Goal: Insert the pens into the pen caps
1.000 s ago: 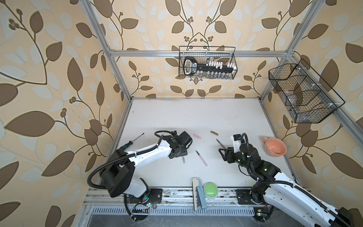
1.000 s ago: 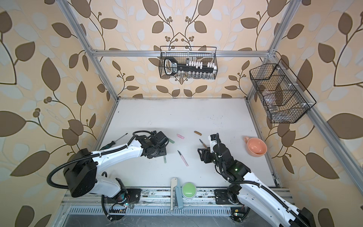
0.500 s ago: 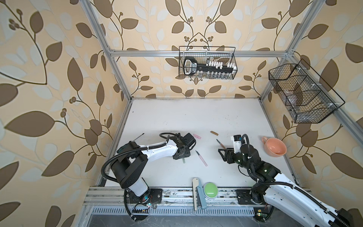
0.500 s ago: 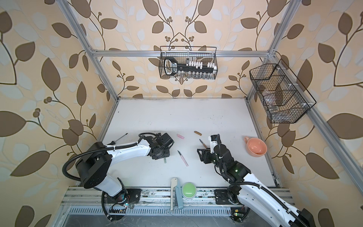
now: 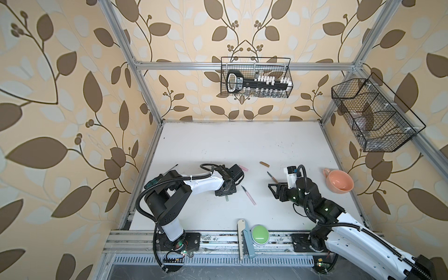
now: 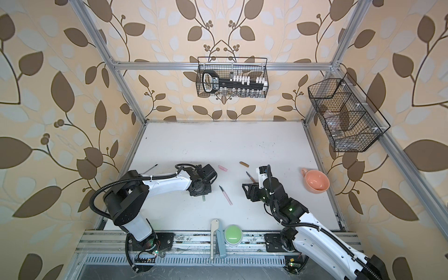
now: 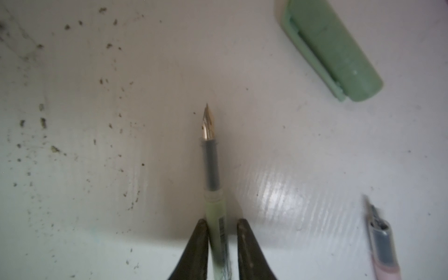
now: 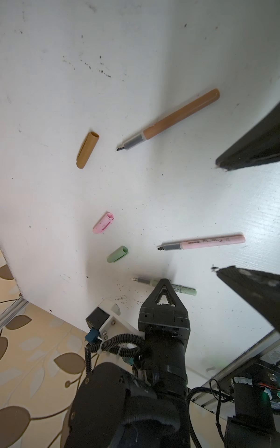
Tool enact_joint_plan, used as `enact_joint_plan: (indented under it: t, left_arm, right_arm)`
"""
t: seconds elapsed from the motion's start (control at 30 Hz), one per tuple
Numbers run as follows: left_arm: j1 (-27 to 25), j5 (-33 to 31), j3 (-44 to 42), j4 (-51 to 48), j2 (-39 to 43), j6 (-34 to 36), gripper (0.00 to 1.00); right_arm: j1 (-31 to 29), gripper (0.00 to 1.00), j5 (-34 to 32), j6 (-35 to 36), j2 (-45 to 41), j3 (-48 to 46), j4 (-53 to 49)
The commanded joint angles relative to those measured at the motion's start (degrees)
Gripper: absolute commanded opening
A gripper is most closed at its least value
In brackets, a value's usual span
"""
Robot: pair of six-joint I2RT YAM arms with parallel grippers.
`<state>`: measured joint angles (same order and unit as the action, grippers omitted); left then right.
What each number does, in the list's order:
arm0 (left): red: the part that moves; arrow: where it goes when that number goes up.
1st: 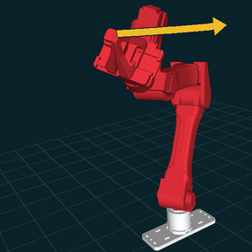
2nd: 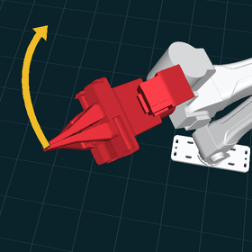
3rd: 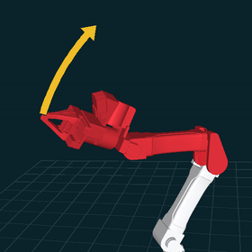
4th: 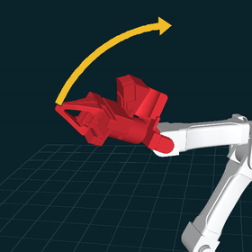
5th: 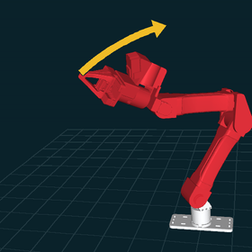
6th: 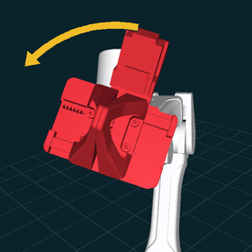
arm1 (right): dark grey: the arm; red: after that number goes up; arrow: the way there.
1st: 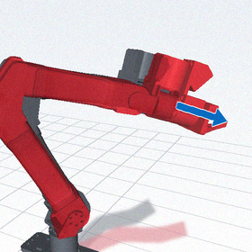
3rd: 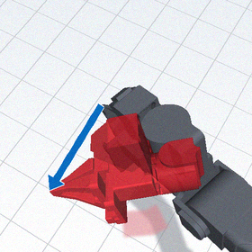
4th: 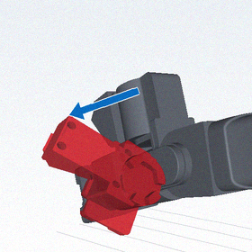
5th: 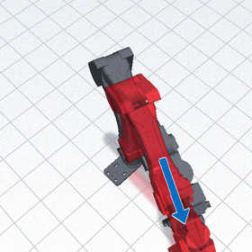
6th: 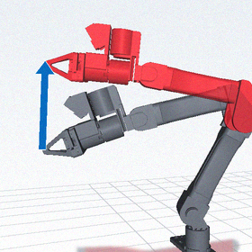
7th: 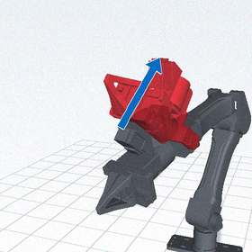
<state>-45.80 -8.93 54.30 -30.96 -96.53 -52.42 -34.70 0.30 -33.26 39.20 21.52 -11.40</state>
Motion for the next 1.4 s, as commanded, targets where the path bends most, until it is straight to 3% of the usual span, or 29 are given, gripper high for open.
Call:
enact_joint_plan:
  t: [0.0, 0.33, 0.7, 0.97, 1.17, 1.37]
  left_arm:
    - [-0.43, 2.32, -0.49, -1.04, -1.52, 0.26, 0.18]
    - [-0.43, -0.35, -2.26, 1.6, 1.63, 7.16, 0.0]
    - [-0.43, -1.76, -3.54, 7.91, 10.46, 16.8, 0.0]
    - [-0.43, 11.41, -4.48, 22.14, 18.72, 26.57, 0.0]
    - [-0.43, 21.08, -4.12, 25.99, 18.53, 28.37, 0.0]
    - [-0.43, 25.11, -3.62, 27.52, 18.75, 28.53, 0.0]
  right_arm:
    - [0.25, 0.66, 0.42, -0.64, 0.0, 0.87, 0.14]
    - [0.73, 0.66, 1.19, -0.36, 1.84, 1.46, 1.21]
    - [3.09, 0.66, 9.44, 0.99, 5.14, 2.4, 5.51]
    - [4.99, 0.65, 18.35, 0.32, 12.84, 7.05, 12.92]
    - [4.13, 0.61, 19.52, -1.61, 15.78, 8.8, 20.62]
    - [2.7, 0.59, 19.98, -2.72, 20.65, 10.95, 23.42]
